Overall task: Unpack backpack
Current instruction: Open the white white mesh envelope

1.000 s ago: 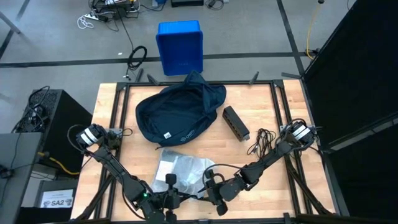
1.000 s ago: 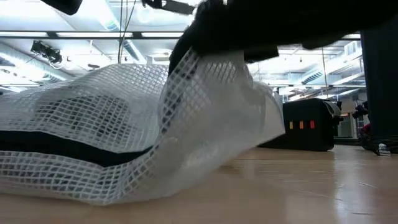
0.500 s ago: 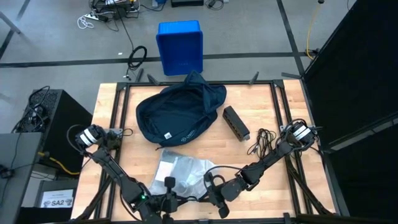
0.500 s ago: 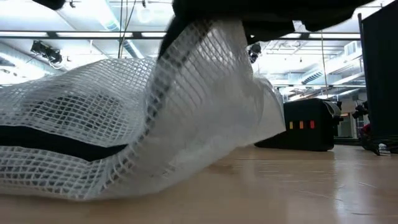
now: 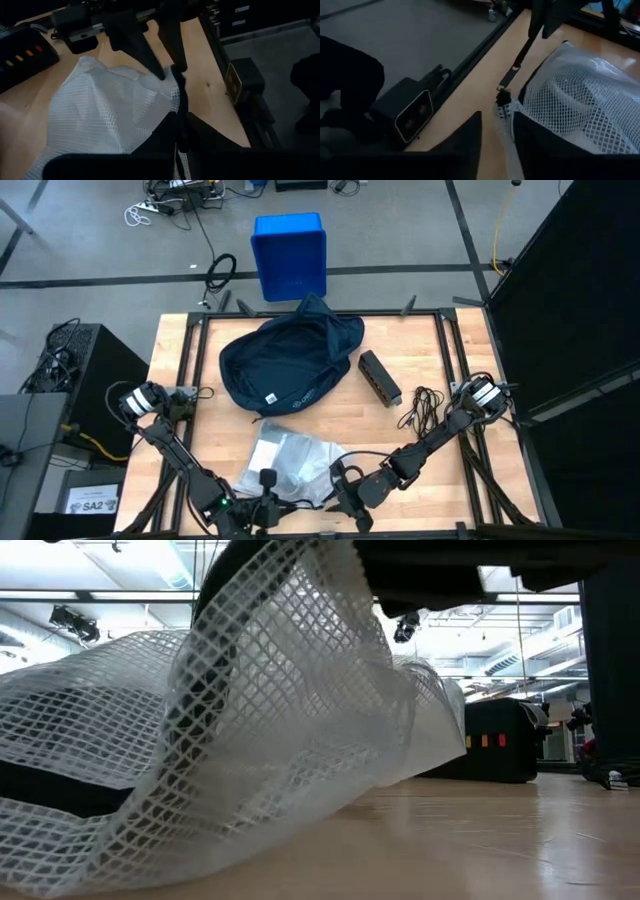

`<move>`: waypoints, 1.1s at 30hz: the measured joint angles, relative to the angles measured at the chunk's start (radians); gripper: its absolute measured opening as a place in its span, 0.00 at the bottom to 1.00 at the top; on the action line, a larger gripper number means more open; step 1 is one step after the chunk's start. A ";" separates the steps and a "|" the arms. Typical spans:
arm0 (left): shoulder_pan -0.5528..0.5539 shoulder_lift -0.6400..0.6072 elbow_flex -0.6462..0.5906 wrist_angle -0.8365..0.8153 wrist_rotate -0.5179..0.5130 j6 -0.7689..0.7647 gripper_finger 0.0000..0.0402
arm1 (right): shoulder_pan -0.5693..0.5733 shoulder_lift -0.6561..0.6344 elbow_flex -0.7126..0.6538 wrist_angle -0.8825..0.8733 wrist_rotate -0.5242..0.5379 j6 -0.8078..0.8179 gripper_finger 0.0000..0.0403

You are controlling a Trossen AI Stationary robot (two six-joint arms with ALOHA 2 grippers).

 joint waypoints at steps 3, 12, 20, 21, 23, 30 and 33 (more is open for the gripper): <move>0.001 0.000 0.000 0.002 -0.003 0.000 0.00 | -0.003 0.000 0.000 0.019 0.012 0.014 0.33; 0.001 0.000 0.000 0.010 -0.032 0.001 0.00 | -0.017 0.000 0.000 0.047 0.013 0.021 0.34; 0.003 0.000 0.000 0.011 -0.050 0.001 0.00 | -0.018 0.000 0.000 0.057 0.008 0.055 0.28; 0.003 0.000 0.000 0.011 -0.055 0.001 0.00 | -0.018 0.000 0.000 0.057 0.008 0.056 0.27; 0.003 0.000 0.000 0.017 -0.067 0.002 0.00 | -0.018 0.000 0.000 0.058 0.007 0.057 0.26; 0.013 -0.001 0.000 0.018 -0.075 0.002 0.00 | -0.018 0.016 0.000 0.107 0.000 0.060 0.23; 0.018 -0.001 0.000 0.020 -0.074 0.002 0.00 | -0.018 0.072 0.000 0.180 -0.019 0.049 0.22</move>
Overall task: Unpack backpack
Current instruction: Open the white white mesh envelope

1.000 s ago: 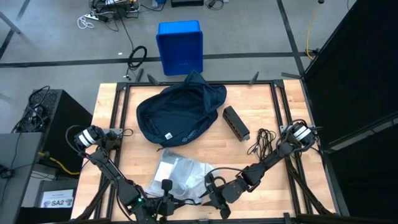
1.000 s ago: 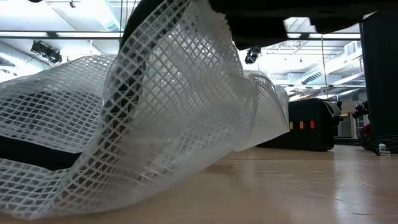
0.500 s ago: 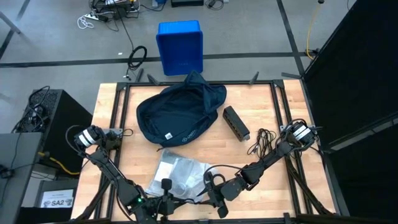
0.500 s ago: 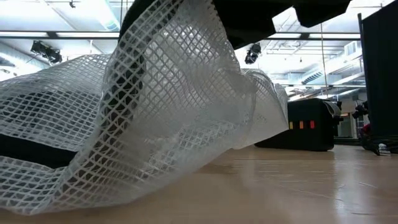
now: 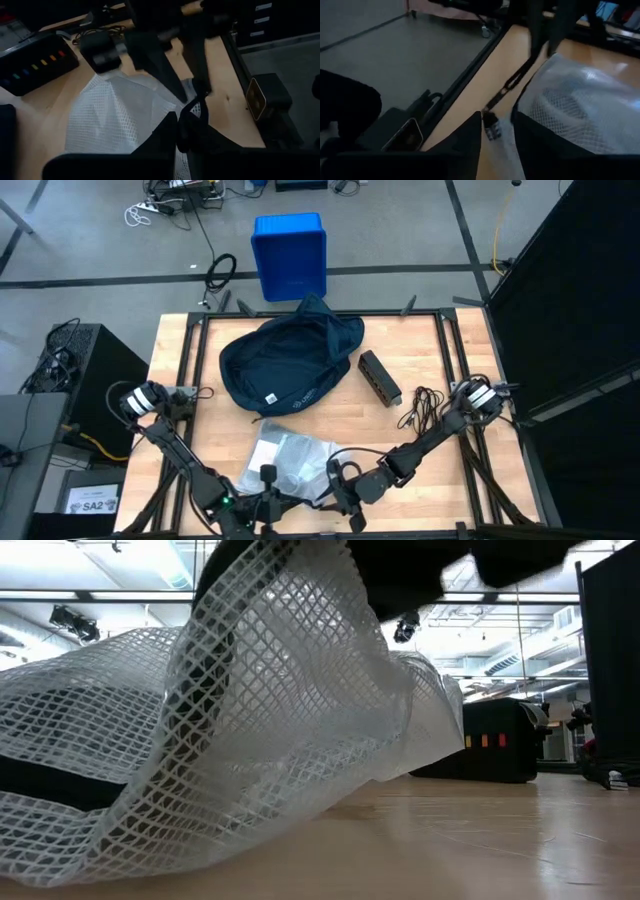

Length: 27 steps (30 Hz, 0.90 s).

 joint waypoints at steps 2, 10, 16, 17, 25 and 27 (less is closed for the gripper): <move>0.002 0.000 0.000 0.001 0.002 0.000 0.00 | 0.000 0.029 -0.001 0.007 -0.003 -0.005 0.23; 0.003 0.000 0.000 0.003 0.011 -0.005 0.00 | 0.006 0.031 -0.001 0.011 0.001 -0.012 0.29; 0.003 0.000 0.000 0.004 0.012 -0.007 0.00 | 0.010 0.024 -0.001 0.021 0.001 -0.029 0.29; 0.003 0.000 0.000 0.004 0.012 -0.007 0.00 | 0.010 0.024 -0.001 0.018 0.000 -0.029 0.28; 0.003 -0.001 0.000 0.010 0.016 -0.008 0.00 | 0.008 0.024 -0.001 -0.015 -0.016 -0.048 0.02; 0.003 0.000 -0.001 0.012 0.033 -0.018 0.00 | 0.012 0.016 -0.001 -0.023 -0.018 -0.044 0.01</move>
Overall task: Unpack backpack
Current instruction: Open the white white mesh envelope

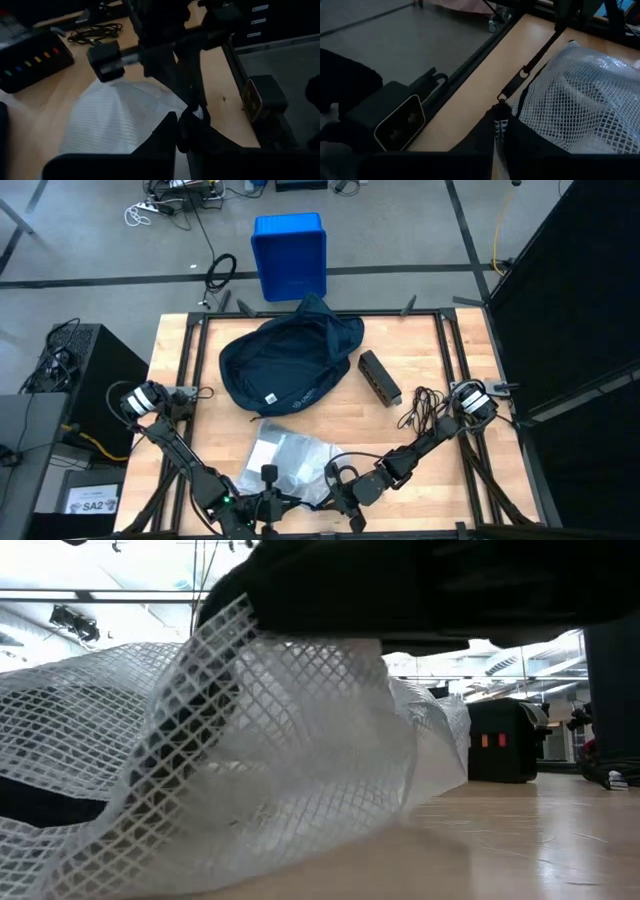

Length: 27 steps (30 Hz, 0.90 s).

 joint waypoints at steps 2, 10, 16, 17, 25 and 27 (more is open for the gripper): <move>-0.001 0.000 0.000 0.001 0.024 -0.026 0.00 | 0.013 -0.017 0.000 -0.012 0.028 0.003 0.00; -0.030 0.000 0.000 -0.013 0.034 -0.066 0.00 | 0.077 -0.145 0.000 -0.127 0.292 -0.031 0.00; -0.042 0.049 0.000 -0.019 0.033 -0.114 0.00 | 0.134 -0.232 0.000 -0.248 0.460 -0.031 0.00; -0.045 0.065 0.000 -0.032 0.033 -0.137 0.00 | 0.144 -0.239 0.000 -0.265 0.480 -0.031 0.00; -0.134 0.145 -0.001 -0.175 0.000 -0.462 0.00 | 0.207 -0.254 0.000 -0.339 0.545 -0.003 0.00; -0.174 0.145 -0.001 -0.191 -0.054 -0.517 0.00 | 0.208 -0.255 0.000 -0.372 0.544 0.027 0.00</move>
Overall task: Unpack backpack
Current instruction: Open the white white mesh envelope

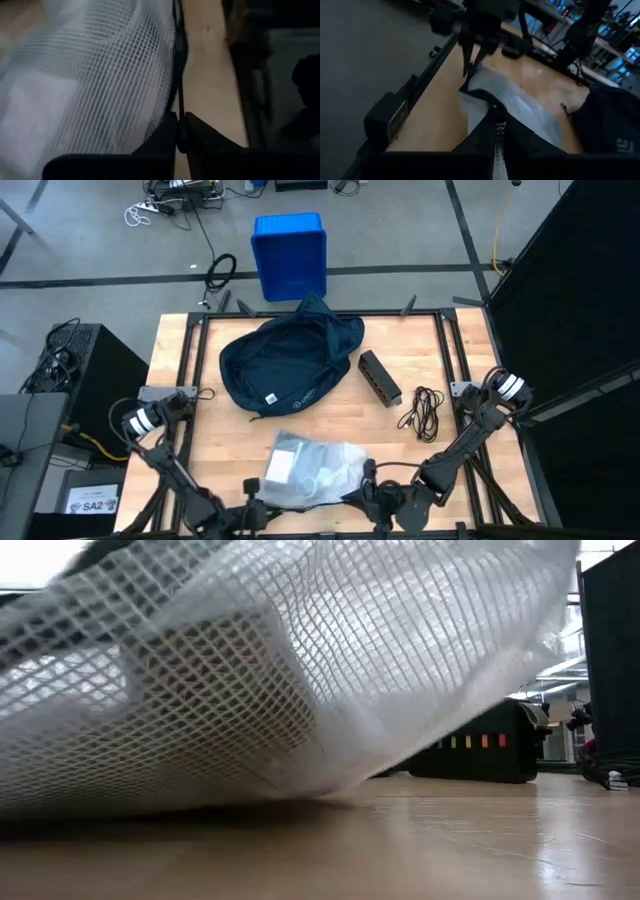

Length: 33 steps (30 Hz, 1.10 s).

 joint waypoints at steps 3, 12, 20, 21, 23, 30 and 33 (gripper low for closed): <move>-0.063 0.000 0.000 -0.036 -0.096 -0.062 0.00 | 0.000 0.000 0.000 -0.039 0.001 0.032 0.00; -0.109 0.000 0.000 -0.514 -0.011 -0.781 0.00 | -0.011 0.000 0.000 -0.081 0.001 0.060 0.00; -0.115 0.002 0.000 -0.640 0.045 -0.864 0.00 | -0.016 -0.003 0.000 -0.190 0.035 0.163 0.00; -0.121 0.002 0.000 -0.654 0.061 -0.885 0.00 | -0.016 -0.003 0.000 -0.206 0.036 0.178 0.00; -0.137 0.002 0.000 -0.676 0.079 -0.915 0.00 | -0.016 -0.003 0.000 -0.227 0.032 0.199 0.00; -0.195 0.002 0.000 -0.808 0.109 -1.043 0.00 | -0.016 -0.003 0.000 -0.303 0.018 0.271 0.00; -0.198 0.002 0.000 -0.809 0.106 -1.039 0.00 | -0.016 -0.003 0.000 -0.328 0.018 0.306 0.00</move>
